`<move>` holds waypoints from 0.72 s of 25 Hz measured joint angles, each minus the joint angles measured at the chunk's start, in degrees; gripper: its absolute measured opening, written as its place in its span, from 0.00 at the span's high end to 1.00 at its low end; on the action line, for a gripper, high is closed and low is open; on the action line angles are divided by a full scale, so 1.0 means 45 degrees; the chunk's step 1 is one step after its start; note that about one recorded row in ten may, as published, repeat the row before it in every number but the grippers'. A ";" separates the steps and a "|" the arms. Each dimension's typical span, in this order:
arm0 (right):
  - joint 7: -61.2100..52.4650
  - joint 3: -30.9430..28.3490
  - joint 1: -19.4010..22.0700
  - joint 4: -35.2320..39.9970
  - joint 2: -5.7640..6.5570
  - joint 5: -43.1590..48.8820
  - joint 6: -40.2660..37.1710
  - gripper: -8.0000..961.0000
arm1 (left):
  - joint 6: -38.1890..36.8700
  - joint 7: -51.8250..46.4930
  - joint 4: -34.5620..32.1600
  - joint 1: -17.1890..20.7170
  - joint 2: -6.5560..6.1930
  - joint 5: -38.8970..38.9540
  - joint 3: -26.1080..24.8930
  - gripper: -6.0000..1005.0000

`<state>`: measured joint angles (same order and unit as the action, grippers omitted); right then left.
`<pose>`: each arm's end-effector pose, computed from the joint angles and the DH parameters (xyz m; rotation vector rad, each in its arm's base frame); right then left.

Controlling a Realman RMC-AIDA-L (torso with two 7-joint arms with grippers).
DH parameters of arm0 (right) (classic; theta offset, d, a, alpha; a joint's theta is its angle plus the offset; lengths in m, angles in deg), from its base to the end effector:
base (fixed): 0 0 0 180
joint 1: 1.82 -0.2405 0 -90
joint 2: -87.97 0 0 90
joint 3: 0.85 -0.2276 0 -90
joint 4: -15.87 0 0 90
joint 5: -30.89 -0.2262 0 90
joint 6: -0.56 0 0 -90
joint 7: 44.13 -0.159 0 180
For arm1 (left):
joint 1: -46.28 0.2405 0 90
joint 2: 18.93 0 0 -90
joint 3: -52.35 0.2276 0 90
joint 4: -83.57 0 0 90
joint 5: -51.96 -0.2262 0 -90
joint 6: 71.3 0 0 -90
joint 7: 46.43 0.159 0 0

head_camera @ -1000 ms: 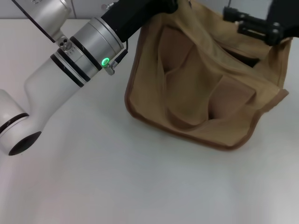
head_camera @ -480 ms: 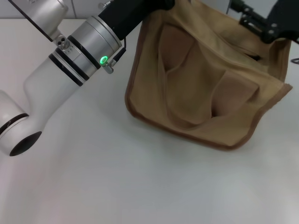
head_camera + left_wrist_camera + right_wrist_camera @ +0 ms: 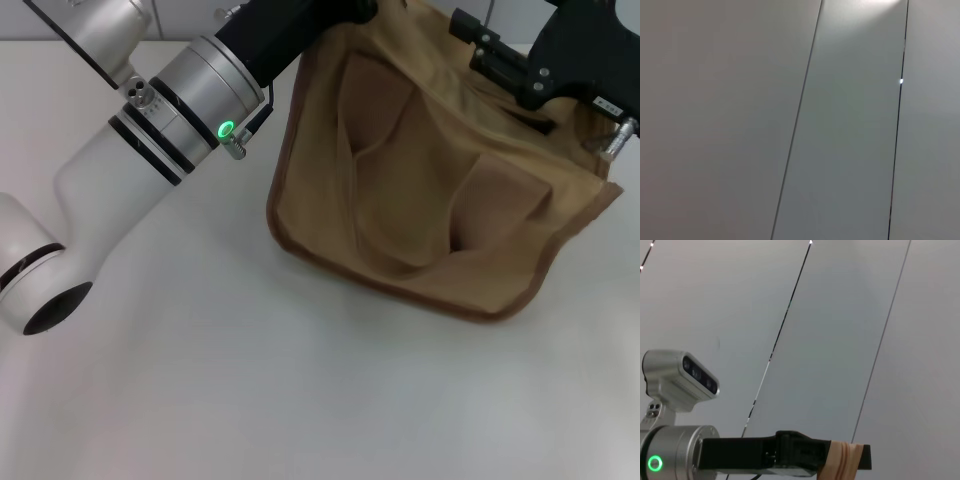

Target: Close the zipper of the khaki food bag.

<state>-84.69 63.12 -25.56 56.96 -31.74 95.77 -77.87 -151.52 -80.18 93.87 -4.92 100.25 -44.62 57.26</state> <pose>0.1829 0.3635 0.0264 -2.2029 -0.1598 0.9753 -0.1192 0.3871 -0.0567 -2.0825 -0.4060 -1.4117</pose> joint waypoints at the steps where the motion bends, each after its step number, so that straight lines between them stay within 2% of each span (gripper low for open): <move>1: 0.0226 0.0121 -0.0069 -0.0215 0.0001 -0.0322 0.0027 0.39 | 0.0070 -0.0001 0.0010 -0.0016 0.0000 0.0000 0.0001 0.95; 18: 0.1042 0.0280 -0.0807 -0.1280 0.0001 -0.0628 0.0664 0.39 | 0.0312 0.0313 0.0200 -0.0085 -0.0001 -0.0005 -0.0153 0.95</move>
<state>-80.01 64.38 -29.19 51.20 -31.73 92.94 -74.88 -150.11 -78.77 94.77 -5.30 100.25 -44.64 56.58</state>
